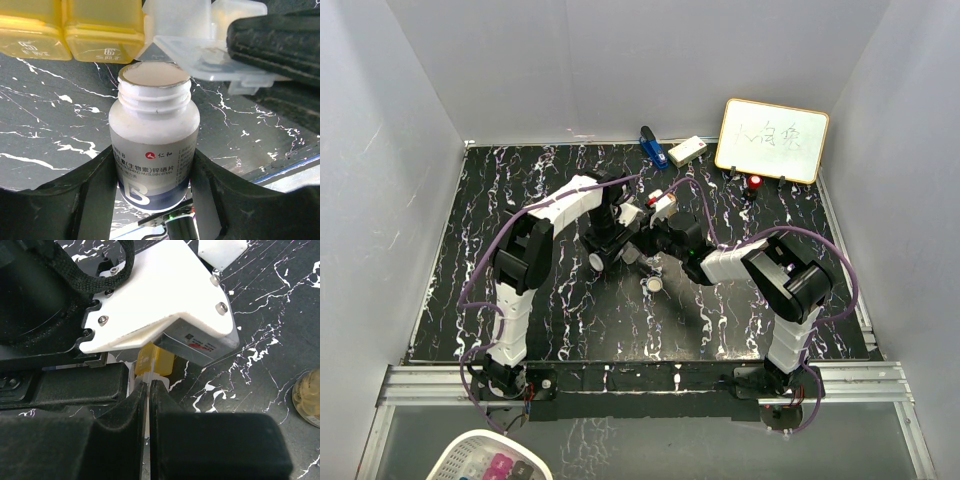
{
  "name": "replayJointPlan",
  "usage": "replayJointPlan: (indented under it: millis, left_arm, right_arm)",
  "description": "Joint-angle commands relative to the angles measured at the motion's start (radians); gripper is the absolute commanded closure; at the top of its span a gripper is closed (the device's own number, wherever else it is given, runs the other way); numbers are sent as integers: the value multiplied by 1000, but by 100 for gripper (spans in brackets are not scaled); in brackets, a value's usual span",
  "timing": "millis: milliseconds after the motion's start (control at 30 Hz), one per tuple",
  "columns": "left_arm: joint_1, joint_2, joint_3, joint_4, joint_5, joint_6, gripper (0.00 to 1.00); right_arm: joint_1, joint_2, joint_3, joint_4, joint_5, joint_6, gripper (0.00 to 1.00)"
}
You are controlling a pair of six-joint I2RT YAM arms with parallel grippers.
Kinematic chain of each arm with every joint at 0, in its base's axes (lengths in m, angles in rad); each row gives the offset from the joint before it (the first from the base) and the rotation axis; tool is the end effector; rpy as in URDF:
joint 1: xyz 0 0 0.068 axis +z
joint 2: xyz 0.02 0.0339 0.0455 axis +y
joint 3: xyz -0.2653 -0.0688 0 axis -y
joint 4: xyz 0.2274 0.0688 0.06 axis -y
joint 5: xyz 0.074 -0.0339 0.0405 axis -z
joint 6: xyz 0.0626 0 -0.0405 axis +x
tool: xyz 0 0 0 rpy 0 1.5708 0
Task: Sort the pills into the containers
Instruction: Pour the pill into the pill container.
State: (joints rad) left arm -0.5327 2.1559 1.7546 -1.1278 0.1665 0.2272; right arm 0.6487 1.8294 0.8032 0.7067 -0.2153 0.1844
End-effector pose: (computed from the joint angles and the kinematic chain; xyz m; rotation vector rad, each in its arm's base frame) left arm 0.3436 -0.2146 0.1655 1.1601 2.8903 -0.2667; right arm 0.2989 0.2434 0.1641 -0.5972 1.8639 0.7633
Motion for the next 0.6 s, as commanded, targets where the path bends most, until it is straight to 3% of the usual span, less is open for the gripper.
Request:
replayJointPlan:
  millis: [0,567]
  left_arm:
    - [-3,-38,36,26,1,-24,100]
    - [-4,-34,71,-14,12,-24,100]
  right_arm:
    - [8,-41,-1,53,-17,-8,100]
    - [8,-35,4,51,-22,-7,100]
